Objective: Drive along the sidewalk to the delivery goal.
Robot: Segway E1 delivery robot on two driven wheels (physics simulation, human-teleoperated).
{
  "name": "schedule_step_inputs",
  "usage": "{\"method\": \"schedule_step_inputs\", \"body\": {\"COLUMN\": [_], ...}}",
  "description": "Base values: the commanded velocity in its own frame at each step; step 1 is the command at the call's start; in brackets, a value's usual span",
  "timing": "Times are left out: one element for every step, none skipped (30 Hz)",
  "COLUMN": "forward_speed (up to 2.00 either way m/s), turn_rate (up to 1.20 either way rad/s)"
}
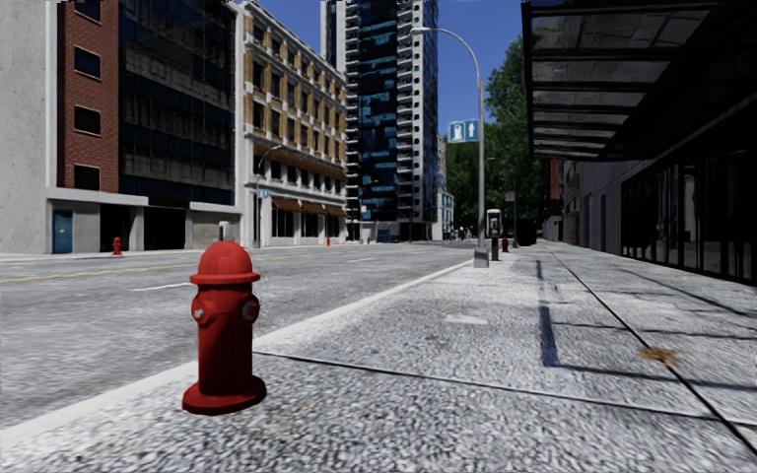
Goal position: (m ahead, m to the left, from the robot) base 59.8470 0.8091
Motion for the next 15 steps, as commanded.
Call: {"method": "schedule_step_inputs", "body": {"forward_speed": [2.0, 2.0, 2.0, 2.0, 2.0, 2.0, 2.0, 2.0, 2.0, 2.0, 2.0, 2.0, 2.0, 2.0, 2.0], "turn_rate": [-0.54, -0.57, -0.58, -0.58, -0.58, -0.59, -0.59, -0.59, -0.59, -0.59, -0.59, -0.59, -0.59, -0.59, -0.59]}}
